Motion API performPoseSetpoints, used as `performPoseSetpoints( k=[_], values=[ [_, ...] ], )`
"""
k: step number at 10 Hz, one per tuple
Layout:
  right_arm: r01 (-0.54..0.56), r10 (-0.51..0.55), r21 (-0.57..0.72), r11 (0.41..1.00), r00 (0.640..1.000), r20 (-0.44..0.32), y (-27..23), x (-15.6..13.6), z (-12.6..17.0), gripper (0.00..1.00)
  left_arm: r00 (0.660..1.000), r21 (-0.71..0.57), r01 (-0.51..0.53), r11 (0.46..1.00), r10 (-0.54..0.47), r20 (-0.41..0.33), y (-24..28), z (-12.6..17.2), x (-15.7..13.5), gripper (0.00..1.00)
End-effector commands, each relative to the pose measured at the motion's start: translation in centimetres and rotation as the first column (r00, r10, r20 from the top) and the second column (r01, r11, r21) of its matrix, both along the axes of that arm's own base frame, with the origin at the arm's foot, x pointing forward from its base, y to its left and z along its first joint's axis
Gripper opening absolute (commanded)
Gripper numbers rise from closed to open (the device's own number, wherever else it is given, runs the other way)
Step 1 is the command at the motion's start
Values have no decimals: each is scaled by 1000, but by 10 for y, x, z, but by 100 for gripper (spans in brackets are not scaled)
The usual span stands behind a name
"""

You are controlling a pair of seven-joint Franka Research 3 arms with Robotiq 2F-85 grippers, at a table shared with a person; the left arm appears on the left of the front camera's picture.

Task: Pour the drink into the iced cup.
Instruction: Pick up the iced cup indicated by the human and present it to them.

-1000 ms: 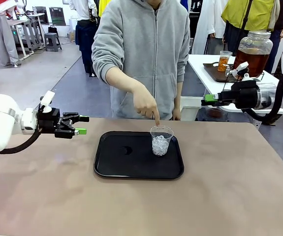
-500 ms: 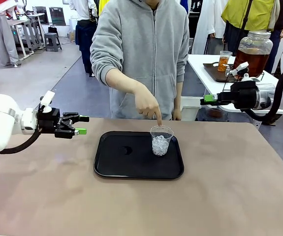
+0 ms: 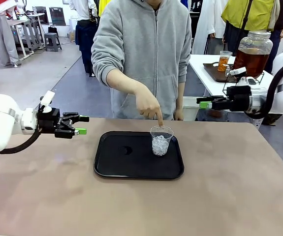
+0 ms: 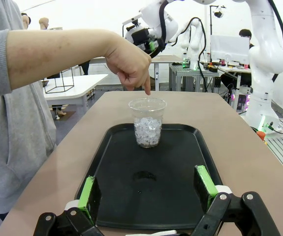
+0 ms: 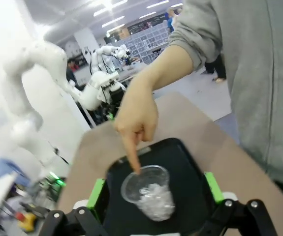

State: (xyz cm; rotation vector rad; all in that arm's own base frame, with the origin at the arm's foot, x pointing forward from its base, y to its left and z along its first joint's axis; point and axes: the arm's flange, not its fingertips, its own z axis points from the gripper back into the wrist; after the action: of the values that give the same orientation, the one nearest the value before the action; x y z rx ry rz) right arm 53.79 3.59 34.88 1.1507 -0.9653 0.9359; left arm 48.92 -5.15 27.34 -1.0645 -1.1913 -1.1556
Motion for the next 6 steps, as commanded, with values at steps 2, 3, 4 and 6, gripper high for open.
performPoseSetpoints(
  k=[2, 3, 4, 6],
  values=[
    [-29, 38, -40, 999, 965, 260, 18, 22, -43, 100, 1000, 0, 0, 1000, 0, -2, -1, 2, 1, 100],
    [-64, 74, -45, 997, 958, 277, 23, 26, -56, 100, 1000, 0, 0, 1000, 0, -2, -1, 2, 1, 100],
    [-100, 108, -47, 994, 958, 265, 26, 29, -68, 100, 1000, 0, 0, 1000, 0, -2, -1, 2, 1, 100],
    [-125, 129, -35, 992, 963, 237, 29, 29, -82, 100, 1000, 0, 0, 1000, 0, -2, -1, 2, 1, 100]
  ],
)
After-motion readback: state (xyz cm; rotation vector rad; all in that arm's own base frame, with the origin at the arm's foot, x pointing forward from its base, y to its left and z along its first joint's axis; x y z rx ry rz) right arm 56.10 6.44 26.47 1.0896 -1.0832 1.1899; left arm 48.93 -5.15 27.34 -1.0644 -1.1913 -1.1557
